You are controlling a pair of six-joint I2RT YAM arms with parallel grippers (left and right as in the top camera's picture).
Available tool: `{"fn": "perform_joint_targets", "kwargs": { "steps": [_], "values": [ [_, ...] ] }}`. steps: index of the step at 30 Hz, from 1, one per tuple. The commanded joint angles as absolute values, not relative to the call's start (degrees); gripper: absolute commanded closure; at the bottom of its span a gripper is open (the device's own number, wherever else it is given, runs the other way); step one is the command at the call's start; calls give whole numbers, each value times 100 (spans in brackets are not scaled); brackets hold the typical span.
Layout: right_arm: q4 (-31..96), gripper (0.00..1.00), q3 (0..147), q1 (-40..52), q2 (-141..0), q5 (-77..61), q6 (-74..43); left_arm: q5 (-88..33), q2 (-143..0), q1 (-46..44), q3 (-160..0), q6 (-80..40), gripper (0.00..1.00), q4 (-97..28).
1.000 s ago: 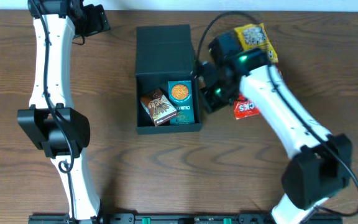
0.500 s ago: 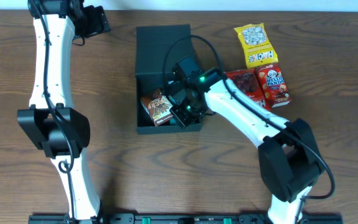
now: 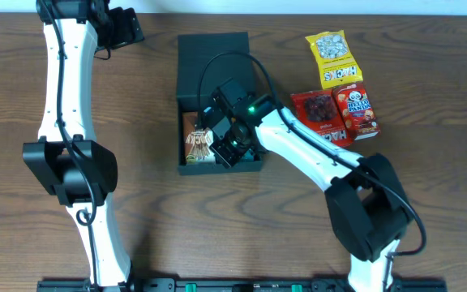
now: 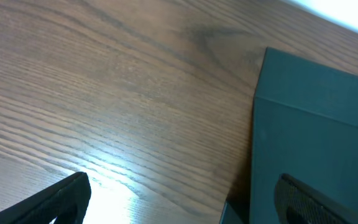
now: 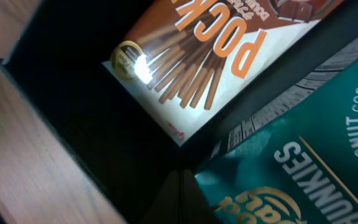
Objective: Pack container
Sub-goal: 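Push the Pocky box upright in the black box with the right gripper, then grasp the red Hello Panda box with the right gripper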
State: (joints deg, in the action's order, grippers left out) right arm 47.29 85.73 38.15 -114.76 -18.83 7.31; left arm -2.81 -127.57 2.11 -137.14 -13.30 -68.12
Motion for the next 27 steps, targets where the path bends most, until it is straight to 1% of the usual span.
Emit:
{"fn": "perform_joint_targets", "kwargs": {
  "steps": [1, 5, 8, 11, 14, 17, 18, 19, 20, 22, 23, 24, 27],
  "values": [
    [4729, 99, 8611, 3876, -11518, -1955, 913, -255, -12641, 224, -13828, -1326, 5, -6834],
    [4810, 99, 8825, 3774, -11509, -1778, 950, -255, -12641, 224, -13828, -1326, 5, -6838],
    [5081, 99, 9347, 3538, -11507, -1409, 945, -255, -12641, 224, -13828, -1326, 5, -6869],
    [5415, 99, 9955, 3170, -11507, -696, 952, -257, -12641, 224, -13828, -1326, 5, -6906],
    [5588, 99, 10243, 2617, -11507, 154, 1061, -257, -12641, 224, -13828, -1328, 5, -6919],
    [5728, 99, 10252, 1900, -11509, 263, 1450, -255, -12641, 224, -13828, -1328, 5, -6914],
    [5765, 95, 10252, 1671, -11511, 268, 1531, -255, -12641, 224, -13828, -1328, 5, -6914],
    [5771, 88, 10245, 1457, -11513, 294, 1570, -257, -12641, 224, -13828, -1328, 5, -6914],
    [5767, 78, 10243, 1251, -11513, 344, 1599, -255, -12641, 224, -13828, -1330, 5, -6912],
    [5743, 51, 10243, 843, -11513, 510, 1599, -257, -12641, 224, -13828, -1330, 5, -6901],
    [5743, 8, 10243, 676, -11511, 519, 1597, -257, -12641, 224, -13828, -1330, 5, -6895],
    [5745, 1, 10243, 451, -11511, 517, 1592, -257, -12641, 224, -13828, -1328, 5, -6897],
    [5736, 1, 10243, 62, -11511, 513, 1592, -257, -12641, 224, -13826, -1330, 5, -6890]
  ]
}}
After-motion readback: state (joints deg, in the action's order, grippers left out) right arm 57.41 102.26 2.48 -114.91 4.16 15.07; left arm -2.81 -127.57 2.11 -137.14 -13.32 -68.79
